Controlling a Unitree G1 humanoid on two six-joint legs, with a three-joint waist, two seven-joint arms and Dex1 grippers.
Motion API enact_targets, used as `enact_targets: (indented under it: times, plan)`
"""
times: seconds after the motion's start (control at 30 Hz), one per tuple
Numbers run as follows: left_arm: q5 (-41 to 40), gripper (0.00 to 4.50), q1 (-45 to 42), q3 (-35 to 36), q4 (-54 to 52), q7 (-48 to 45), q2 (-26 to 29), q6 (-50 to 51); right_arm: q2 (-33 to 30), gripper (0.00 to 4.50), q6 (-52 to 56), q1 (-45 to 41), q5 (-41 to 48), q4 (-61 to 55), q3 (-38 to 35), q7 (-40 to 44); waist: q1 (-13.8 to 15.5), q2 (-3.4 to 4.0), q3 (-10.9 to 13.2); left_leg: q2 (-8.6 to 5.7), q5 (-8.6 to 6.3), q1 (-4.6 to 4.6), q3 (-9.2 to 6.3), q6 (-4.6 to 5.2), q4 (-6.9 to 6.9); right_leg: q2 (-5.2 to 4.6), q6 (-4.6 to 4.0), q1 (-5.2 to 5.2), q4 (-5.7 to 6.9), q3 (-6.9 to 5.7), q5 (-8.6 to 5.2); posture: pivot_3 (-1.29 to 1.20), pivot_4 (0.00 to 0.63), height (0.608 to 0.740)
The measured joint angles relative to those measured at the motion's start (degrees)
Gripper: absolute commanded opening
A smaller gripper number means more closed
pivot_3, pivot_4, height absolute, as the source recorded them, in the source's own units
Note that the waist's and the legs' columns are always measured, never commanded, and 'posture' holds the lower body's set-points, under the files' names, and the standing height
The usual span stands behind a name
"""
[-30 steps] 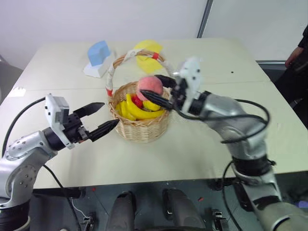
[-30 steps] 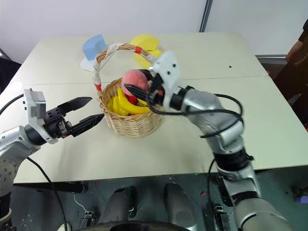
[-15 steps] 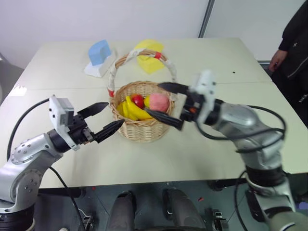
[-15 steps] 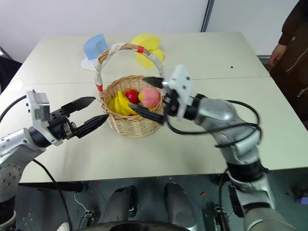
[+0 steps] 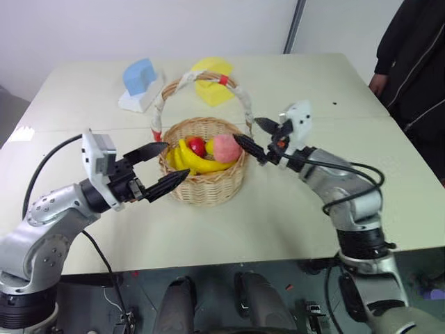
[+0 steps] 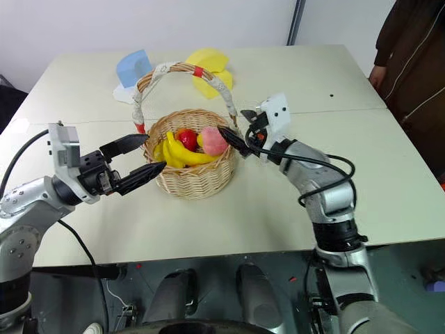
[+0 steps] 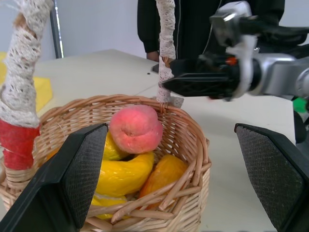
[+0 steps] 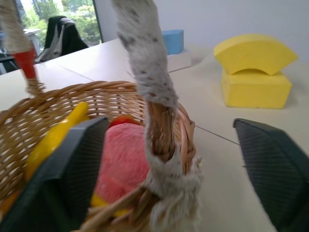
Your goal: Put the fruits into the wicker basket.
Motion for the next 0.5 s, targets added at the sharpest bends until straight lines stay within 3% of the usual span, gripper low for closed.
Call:
enact_targets:
  times: [0.17, 0.2, 0.37, 0.5]
  plan:
    - [-0.01, 4.50, 0.80, -0.11, -1.12, 0.97, -0.69, -0.02, 0.51, 0.33, -1.21, 0.02, 0.01, 0.45, -0.54, 0.49, -0.06, 0.00, 0.00, -0.01, 0.00, 0.01, 0.01, 0.00, 0.03, -0.02, -0.15, 0.01, 0.00, 0.00, -0.07, 0.00, 0.150, 0.740]
    - [0.00, 4.50, 0.88, -0.44, -1.37, 1.24, -1.01, -0.02, 0.34, 0.01, -1.26, 0.04, -0.08, 0.42, -0.72, 0.51, -0.08, 0.00, 0.00, -0.01, 0.00, 0.02, 0.00, 0.00, 0.04, -0.02, -0.16, 0.01, 0.02, 0.00, -0.07, 0.00, 0.150, 0.740]
    - [0.01, 4.50, 0.63, -0.93, -1.49, 2.14, -1.86, -0.02, -1.50, 0.01, -1.26, 1.25, 0.20, -1.35, -2.94, 1.36, -0.05, 0.01, 0.00, -0.01, 0.00, 0.03, 0.00, 0.00, 0.04, -0.01, -0.16, 0.01, 0.04, 0.00, -0.06, 0.00, 0.150, 0.740]
    - [0.06, 4.50, -0.27, -2.23, -1.45, 2.13, -2.17, -0.12, -5.60, 0.01, -2.92, 1.36, -0.13, -1.75, -10.56, -0.55, 0.32, 0.00, 0.01, -0.05, 0.00, 0.01, 0.01, 0.00, 0.06, -0.04, -0.16, 0.03, 0.00, 0.00, -0.07, 0.00, 0.150, 0.740]
